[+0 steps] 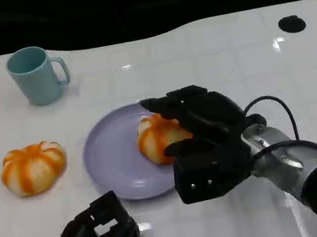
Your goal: Grasp the bread from the table and place it into the plate.
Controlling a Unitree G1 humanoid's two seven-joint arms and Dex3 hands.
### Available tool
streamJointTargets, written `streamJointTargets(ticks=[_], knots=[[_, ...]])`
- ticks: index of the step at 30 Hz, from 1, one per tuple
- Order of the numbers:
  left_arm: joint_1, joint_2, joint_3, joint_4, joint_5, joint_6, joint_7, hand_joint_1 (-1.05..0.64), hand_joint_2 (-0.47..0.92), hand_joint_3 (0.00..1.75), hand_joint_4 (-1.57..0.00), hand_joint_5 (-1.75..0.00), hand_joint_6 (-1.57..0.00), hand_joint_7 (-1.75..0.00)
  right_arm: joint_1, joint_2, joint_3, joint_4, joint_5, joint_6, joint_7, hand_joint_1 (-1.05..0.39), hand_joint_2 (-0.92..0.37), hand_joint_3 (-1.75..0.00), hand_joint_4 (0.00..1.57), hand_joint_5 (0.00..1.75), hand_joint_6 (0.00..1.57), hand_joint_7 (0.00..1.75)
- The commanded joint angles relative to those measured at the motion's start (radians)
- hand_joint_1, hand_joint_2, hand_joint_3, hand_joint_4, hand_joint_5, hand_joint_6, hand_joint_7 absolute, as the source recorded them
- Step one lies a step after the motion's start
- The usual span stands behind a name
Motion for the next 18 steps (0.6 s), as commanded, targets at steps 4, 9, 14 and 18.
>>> streamJointTargets(ticks=[4,9,14,18], knots=[[0.005,0.011,0.002,-0.003,0.009,-0.011,0.005,-0.63,0.92,0.23,-0.80,-1.75,-0.69,-1.58,0.052,-0.039,-0.011,-0.104,0.018,-0.017,0.032,-0.78,-0.92,-0.28,0.07,0.27,0.19,0.01],[0.005,0.007,0.002,-0.003,0.010,-0.007,0.007,-0.63,0.92,0.23,-0.80,-1.75,-0.69,-1.58,0.117,-0.091,-0.030,-0.206,0.019,-0.044,0.012,-0.74,-0.92,-0.24,0.13,0.33,0.25,0.04],[0.003,0.005,0.004,-0.004,0.004,0.001,0.006,-0.63,0.92,0.22,-0.81,-1.75,-0.69,-1.57,0.186,-0.162,-0.053,-0.278,-0.001,-0.133,-0.072,-0.57,-0.91,-0.10,0.24,0.43,0.39,0.08],[0.005,0.004,0.003,-0.005,0.009,-0.001,0.011,-0.64,0.92,0.22,-0.81,-1.75,-0.69,-1.57,0.224,-0.230,-0.048,-0.307,-0.070,-0.197,-0.194,-0.40,-0.86,-0.03,0.38,0.52,0.58,0.13]])
